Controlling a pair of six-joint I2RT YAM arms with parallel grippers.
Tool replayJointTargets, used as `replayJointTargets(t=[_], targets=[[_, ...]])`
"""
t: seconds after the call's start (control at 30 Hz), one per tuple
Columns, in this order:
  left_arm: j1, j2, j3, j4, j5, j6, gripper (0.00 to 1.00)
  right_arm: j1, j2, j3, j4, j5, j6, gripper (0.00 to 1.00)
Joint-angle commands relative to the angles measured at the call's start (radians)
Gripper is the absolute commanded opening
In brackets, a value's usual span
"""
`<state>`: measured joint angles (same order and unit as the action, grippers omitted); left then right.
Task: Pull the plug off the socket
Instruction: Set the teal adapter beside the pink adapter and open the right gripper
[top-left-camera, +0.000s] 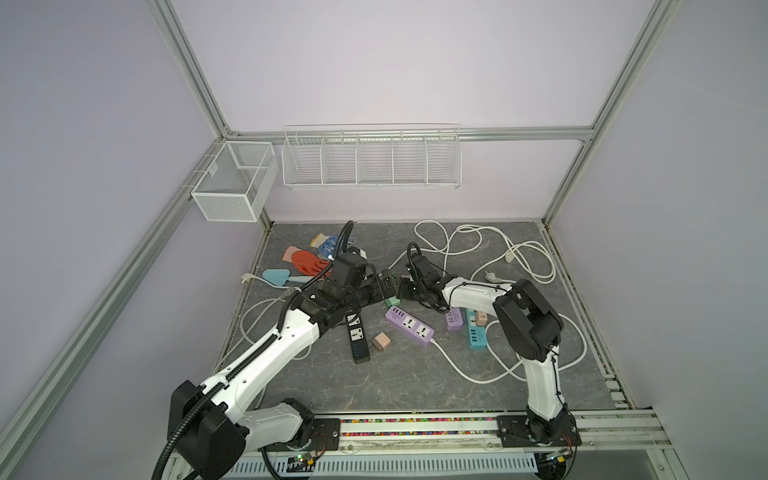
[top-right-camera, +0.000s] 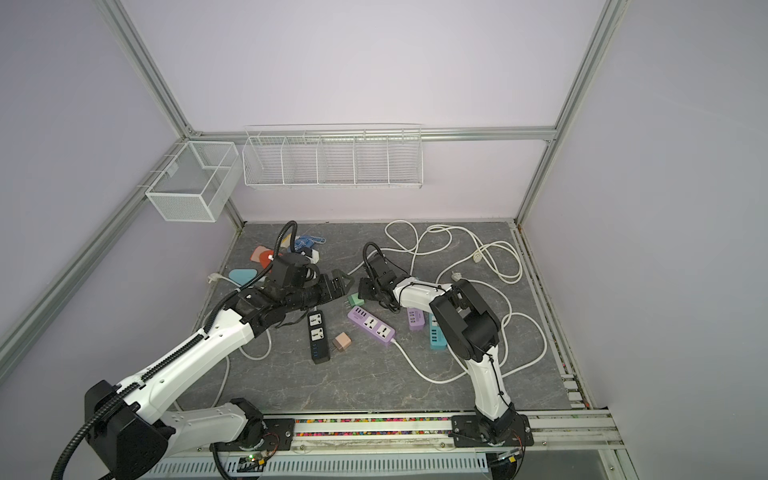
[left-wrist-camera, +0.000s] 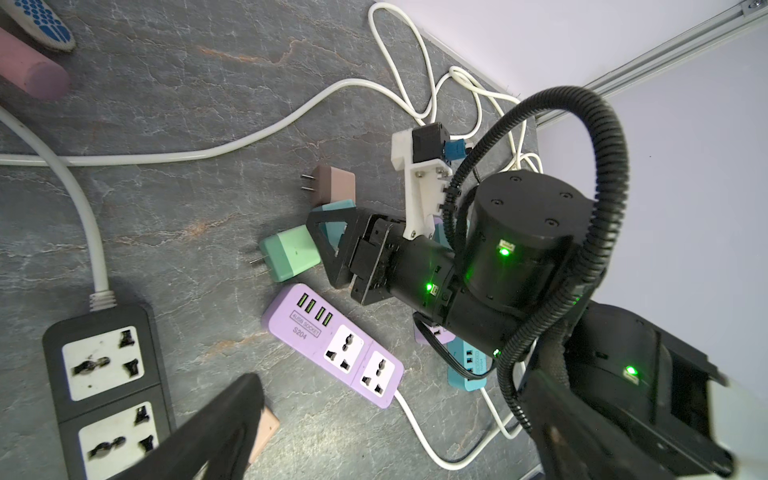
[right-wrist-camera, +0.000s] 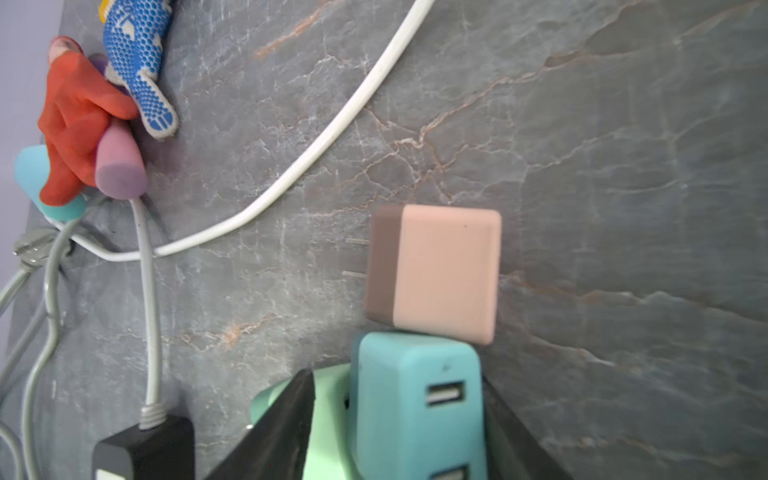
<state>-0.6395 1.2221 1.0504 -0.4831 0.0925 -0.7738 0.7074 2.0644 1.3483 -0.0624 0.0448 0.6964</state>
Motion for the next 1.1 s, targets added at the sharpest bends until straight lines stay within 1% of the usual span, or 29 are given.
replayJointTargets(t=[0.0,0.2,0.37,0.53,0.7,0.8,0.87,0.97,1.07], targets=[[0.006,-0.007,0.017,0.004,0.021,-0.002,0.99,-0.010,-0.078,-0.028,-0.022,0.026,-0.012,0.66],[0.006,-0.031,0.002,0.001,0.014,-0.002,0.99,-0.020,-0.121,-0.032,-0.042,0.027,-0.034,0.74],[0.006,-0.048,-0.017,0.021,0.022,0.009,0.99,-0.028,-0.200,-0.056,-0.055,0.030,-0.061,0.79],[0.006,-0.074,-0.073,0.109,0.041,0.019,0.99,-0.047,-0.289,-0.074,-0.122,0.034,-0.097,0.82],[0.006,-0.082,-0.150,0.249,0.075,0.005,0.99,-0.055,-0.373,-0.079,-0.229,0.045,-0.148,0.85],[0.004,-0.064,-0.194,0.316,0.069,-0.022,0.99,-0.061,-0.433,-0.104,-0.279,0.063,-0.182,0.86],[-0.006,-0.041,-0.213,0.365,0.069,-0.041,0.99,-0.068,-0.493,-0.143,-0.302,0.099,-0.196,0.88],[-0.050,0.008,-0.193,0.359,0.026,-0.047,0.99,-0.084,-0.572,-0.185,-0.341,0.106,-0.223,0.92],[-0.079,0.069,-0.184,0.399,0.014,-0.070,0.99,-0.090,-0.611,-0.194,-0.411,0.136,-0.249,0.93]])
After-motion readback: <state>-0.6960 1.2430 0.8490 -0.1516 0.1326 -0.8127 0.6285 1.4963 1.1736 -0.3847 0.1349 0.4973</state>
